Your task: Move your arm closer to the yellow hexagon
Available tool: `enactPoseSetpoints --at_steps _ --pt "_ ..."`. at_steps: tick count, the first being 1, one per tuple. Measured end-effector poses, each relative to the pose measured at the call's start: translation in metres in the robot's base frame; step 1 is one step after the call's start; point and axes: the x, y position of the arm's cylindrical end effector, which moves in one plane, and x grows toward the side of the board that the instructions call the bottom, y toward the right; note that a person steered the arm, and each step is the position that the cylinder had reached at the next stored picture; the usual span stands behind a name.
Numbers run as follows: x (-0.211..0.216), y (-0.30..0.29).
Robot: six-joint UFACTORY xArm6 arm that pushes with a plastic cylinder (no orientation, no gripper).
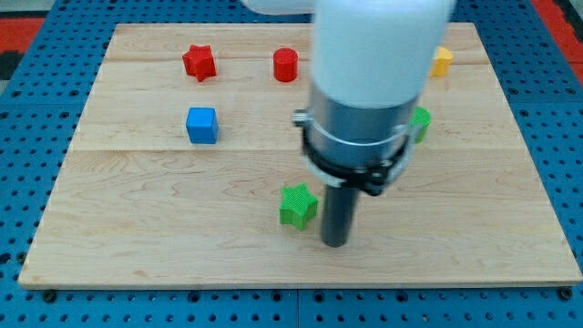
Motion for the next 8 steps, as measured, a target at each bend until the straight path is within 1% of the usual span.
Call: enactPoseSetpoints --at_steps 1,2,3,4,5,6,7,8 --pt "-0.003 -0.032" --pt "0.006 -0.023" --pt "0.038 0.046" --pt "0.002 0.058" --pt "-0.054 0.057" --pt "-0.092 0.050" --pt "-0.111 0.036" --pt "-0.120 0.024"
